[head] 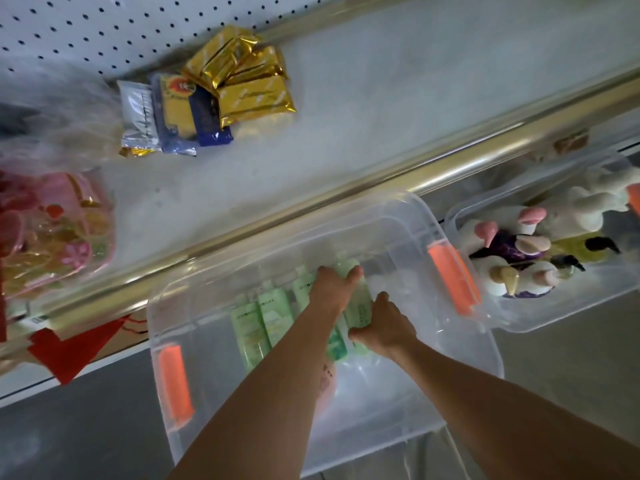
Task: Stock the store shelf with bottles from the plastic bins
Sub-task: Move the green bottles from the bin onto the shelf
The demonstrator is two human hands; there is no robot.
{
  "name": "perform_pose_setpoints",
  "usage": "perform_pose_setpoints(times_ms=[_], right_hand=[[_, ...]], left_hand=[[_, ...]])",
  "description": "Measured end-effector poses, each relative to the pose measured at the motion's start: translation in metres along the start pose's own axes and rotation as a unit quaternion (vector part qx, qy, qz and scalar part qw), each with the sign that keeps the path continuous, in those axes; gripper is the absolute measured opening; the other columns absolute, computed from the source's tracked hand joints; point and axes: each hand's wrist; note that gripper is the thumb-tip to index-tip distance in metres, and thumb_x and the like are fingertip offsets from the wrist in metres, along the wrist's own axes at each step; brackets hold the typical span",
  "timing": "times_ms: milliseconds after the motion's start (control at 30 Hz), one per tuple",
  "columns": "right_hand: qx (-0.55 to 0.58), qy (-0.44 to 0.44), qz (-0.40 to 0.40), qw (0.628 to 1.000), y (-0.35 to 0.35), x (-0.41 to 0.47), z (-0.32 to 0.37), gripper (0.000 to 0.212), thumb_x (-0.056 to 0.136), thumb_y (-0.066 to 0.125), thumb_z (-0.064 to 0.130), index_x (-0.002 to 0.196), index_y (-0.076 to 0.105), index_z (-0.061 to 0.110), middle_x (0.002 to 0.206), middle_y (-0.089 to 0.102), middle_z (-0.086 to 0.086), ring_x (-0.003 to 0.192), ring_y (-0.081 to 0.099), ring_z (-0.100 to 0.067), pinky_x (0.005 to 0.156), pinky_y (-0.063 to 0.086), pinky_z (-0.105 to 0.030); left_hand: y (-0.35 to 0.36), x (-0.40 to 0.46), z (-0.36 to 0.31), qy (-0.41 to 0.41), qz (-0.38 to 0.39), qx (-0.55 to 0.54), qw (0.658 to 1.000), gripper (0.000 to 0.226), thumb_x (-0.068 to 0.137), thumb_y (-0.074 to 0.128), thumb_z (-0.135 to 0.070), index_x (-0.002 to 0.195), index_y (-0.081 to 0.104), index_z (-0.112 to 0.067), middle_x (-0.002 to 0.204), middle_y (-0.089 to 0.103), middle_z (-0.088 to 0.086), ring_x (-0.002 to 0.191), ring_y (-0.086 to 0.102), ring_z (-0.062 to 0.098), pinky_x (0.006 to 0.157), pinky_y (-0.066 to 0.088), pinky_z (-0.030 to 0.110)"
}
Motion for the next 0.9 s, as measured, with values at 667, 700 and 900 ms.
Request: perform_pose_setpoints(times_ms=[667, 700, 900], right_hand=[[0.143, -0.198, 0.090, 0.966, -0.143, -0.141, 0.046, 0.043, 0.068, 0.078, 0.008, 0.105, 0.057, 0.015, 0.088, 0.065, -0.002, 0.064, 0.062, 0.003, 0.048, 0.047, -0.011], [0.146, -0.211, 0.078, 0.963, -0.149, -0.151, 0.050, 0.041, 0.068, 0.079, 0.006, 0.102, 0.057, 0.016, 0.084, 0.064, 0.000, 0.059, 0.061, 0.007, 0.046, 0.045, -0.010], [0.138, -0.288, 0.029, 0.947, -0.184, -0.204, 0.077, 0.053, 0.063, 0.084, 0.009, 0.107, 0.056, 0.015, 0.093, 0.063, 0.001, 0.077, 0.061, -0.006, 0.051, 0.046, -0.014]], left_hand=[[-0.101, -0.174, -0.052, 0.178, -0.017, -0.382, 0.907, 0.034, 0.090, 0.066, -0.019, 0.121, 0.051, -0.020, 0.097, 0.071, 0.008, 0.071, 0.073, 0.014, 0.052, 0.055, 0.024], [-0.108, -0.186, -0.057, 0.189, -0.024, -0.384, 0.904, 0.033, 0.090, 0.065, -0.018, 0.120, 0.051, -0.022, 0.099, 0.070, 0.007, 0.070, 0.072, 0.012, 0.051, 0.054, 0.024], [-0.152, -0.256, -0.085, 0.267, -0.044, -0.382, 0.884, 0.042, 0.088, 0.068, -0.012, 0.128, 0.054, -0.015, 0.112, 0.063, 0.010, 0.086, 0.071, 0.019, 0.066, 0.060, 0.036]])
Point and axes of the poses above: each hand's wrist, its own x-axis towards the middle knuckle, its own y-axis out of the palm, z = x × y
